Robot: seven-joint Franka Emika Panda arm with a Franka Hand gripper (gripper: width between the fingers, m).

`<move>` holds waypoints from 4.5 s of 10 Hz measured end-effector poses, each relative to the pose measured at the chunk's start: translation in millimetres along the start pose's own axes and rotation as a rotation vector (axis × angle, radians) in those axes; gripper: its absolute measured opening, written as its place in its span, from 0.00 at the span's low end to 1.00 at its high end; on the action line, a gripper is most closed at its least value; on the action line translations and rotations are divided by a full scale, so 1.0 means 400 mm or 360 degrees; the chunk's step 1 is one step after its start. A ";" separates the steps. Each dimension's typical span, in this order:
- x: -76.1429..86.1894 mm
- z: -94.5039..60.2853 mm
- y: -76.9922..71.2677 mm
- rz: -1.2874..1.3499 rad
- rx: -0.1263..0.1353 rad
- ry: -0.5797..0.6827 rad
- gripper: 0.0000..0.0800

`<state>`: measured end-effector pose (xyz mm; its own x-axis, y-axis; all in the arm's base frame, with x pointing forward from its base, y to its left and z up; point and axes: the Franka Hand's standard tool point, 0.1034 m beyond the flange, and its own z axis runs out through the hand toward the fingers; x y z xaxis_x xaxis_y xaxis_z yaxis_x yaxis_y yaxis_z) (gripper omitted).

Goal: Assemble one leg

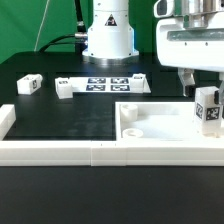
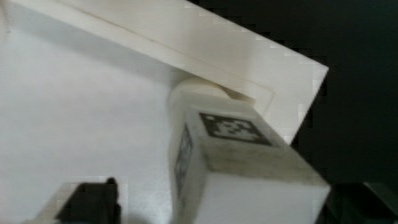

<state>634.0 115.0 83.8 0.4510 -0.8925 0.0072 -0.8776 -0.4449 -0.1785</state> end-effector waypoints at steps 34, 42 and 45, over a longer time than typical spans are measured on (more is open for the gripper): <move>0.011 0.021 0.006 0.0633 -0.0143 0.0129 0.37; -0.009 0.021 -0.006 -0.0376 -0.0175 0.0080 0.81; -0.005 0.018 -0.009 -0.0888 -0.0183 0.0059 0.81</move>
Offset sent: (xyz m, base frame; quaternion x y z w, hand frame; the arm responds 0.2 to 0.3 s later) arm 0.0144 0.0059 -0.0003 -0.0103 -0.0511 -0.2581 0.9647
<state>637.4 118.9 77.2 0.8472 -0.5209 0.1043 -0.5209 -0.8531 -0.0294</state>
